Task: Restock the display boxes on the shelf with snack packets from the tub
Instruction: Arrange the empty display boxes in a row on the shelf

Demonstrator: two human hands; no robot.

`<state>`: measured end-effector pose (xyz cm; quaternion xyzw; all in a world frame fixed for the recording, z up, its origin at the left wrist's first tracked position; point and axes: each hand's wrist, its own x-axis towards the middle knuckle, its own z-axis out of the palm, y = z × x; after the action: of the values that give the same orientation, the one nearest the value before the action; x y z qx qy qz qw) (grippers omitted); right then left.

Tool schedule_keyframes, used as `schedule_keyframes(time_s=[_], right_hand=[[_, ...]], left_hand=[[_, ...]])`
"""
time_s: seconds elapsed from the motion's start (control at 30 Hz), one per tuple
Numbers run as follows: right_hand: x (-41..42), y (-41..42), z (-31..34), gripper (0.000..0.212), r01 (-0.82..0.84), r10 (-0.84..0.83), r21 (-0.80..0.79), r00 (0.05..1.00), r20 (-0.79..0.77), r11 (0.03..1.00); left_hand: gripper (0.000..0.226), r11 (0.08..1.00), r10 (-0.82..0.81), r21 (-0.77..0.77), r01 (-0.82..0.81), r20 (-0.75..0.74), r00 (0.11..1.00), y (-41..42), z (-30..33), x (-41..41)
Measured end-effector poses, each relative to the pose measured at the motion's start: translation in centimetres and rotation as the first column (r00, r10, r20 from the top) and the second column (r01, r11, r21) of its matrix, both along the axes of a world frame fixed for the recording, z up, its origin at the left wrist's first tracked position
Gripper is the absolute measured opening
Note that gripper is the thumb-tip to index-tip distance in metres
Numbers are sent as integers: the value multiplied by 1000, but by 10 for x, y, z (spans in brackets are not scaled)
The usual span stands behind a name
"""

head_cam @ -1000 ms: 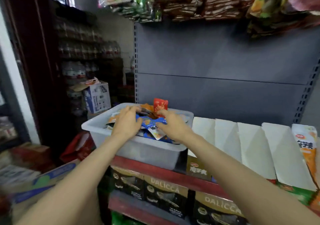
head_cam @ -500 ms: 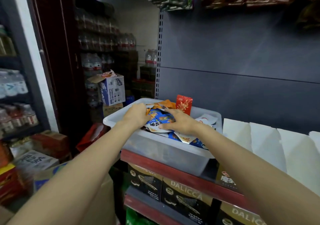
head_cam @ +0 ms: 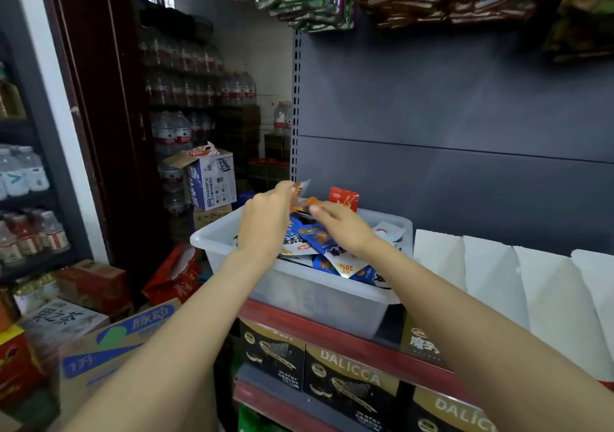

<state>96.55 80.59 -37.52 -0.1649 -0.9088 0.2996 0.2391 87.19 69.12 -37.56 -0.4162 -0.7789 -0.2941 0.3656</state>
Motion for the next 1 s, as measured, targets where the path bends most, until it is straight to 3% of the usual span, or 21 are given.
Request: schedule_keyframes(time_s=[0.07,0.1,0.17,0.27,0.37,0.47,0.6,0.73,0.9,1.0], right_hand=[[10,-4,14,42,37,-112,-383,978,-175,923],[15,-4,19,41,-1,-145,-595,969,-198,804],[30,-1,25,34,-116,-135,-775,958,-251,621],[59,2,26,25,-192,-118,-768,937,-329,611],[94,9,24,33,-213,-180,-759,899,-399,615],[133,14,19,30,-163,-262,-738,867,-424,655],[181,14,10,28,-47,-328,-697,858,-395,715],[218,20,-3,44,83,-419,-680,840,-346,729],[253,29,-1,34,120,-469,-659,796,-383,743],[279,35,2,30,151,-500,-635,760,-415,757]], left_hand=[[36,976,-207,53,209,-44,977,2,-2,11],[42,959,-275,53,278,-56,960,4,-4,17],[43,936,-349,27,352,-89,933,6,-8,33],[48,883,-470,-40,468,-32,882,7,-11,55],[64,786,-597,-115,608,117,794,11,-13,80],[63,736,-665,-16,677,170,727,18,-16,108],[64,700,-682,122,704,406,608,27,-21,148],[73,716,-598,39,697,549,584,45,-30,187],[85,666,-590,-27,746,592,548,69,-23,225],[84,626,-630,18,780,600,492,82,-16,245]])
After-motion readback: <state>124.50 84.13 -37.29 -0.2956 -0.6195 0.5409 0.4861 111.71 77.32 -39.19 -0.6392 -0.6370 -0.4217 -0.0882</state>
